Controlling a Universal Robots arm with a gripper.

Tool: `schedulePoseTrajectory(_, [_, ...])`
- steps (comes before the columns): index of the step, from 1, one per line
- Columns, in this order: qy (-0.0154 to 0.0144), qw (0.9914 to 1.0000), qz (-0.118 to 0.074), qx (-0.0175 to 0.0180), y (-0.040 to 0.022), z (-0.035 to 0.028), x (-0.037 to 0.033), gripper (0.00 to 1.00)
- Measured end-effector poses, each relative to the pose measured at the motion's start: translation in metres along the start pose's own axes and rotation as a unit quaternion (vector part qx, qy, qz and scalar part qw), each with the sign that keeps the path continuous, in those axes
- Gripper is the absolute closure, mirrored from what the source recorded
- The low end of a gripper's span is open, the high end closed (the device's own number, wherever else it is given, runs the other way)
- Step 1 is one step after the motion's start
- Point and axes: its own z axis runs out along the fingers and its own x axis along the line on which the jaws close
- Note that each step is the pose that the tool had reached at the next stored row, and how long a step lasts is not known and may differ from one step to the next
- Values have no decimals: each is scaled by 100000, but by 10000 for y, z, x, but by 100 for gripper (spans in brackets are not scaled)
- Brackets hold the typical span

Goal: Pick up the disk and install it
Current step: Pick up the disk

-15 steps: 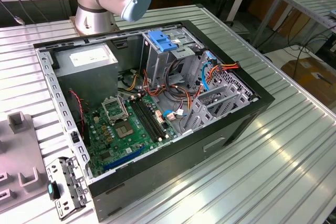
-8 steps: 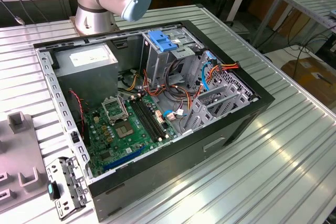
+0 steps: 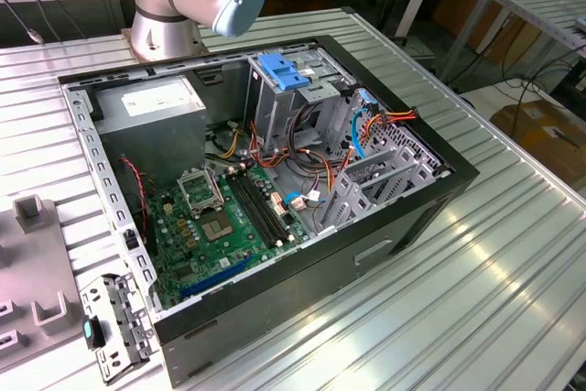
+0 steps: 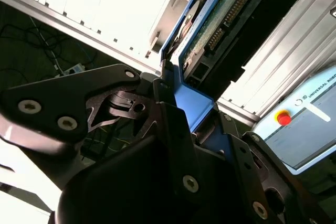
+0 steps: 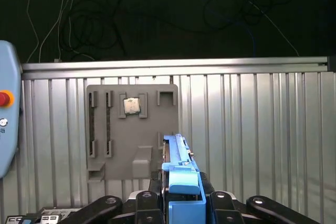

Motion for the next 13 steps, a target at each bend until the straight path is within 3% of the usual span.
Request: schedulePoseTrajectory(13, [0,100000,1,-17,-210,-2,-8,63])
